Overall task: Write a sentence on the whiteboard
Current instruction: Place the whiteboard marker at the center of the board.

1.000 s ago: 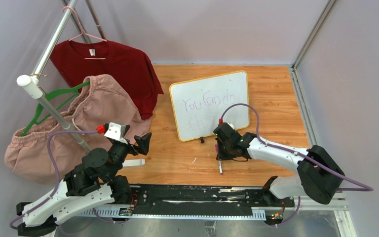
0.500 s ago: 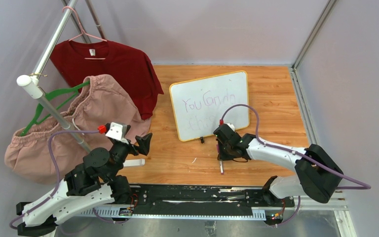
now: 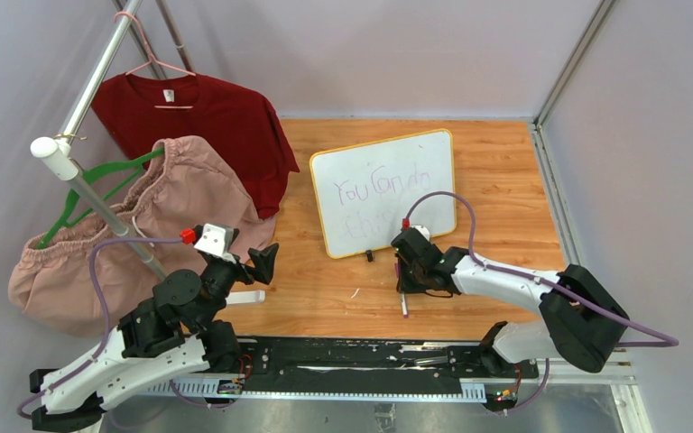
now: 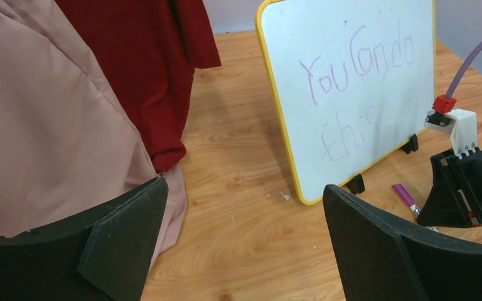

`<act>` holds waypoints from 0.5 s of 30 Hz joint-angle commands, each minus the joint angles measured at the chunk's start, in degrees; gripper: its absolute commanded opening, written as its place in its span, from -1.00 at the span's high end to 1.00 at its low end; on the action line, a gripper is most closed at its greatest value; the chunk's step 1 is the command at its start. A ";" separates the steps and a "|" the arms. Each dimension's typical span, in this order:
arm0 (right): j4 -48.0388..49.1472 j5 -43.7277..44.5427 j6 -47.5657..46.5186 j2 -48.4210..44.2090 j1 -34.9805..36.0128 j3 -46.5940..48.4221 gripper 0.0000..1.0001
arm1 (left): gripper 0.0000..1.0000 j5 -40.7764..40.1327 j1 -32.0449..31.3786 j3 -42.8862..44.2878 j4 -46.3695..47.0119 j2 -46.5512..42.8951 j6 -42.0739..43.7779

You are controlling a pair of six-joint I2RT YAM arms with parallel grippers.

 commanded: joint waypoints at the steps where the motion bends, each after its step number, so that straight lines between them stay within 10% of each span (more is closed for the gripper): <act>1: -0.09 1.23 0.81 -0.02 -0.65 -2.12 0.64 | -1.00 -0.17 -0.27 0.18 0.97 0.14 0.80; 15: -0.45 0.31 1.25 -2.52 -0.58 -3.21 0.42 | -1.00 0.29 -0.23 0.37 0.71 0.48 0.71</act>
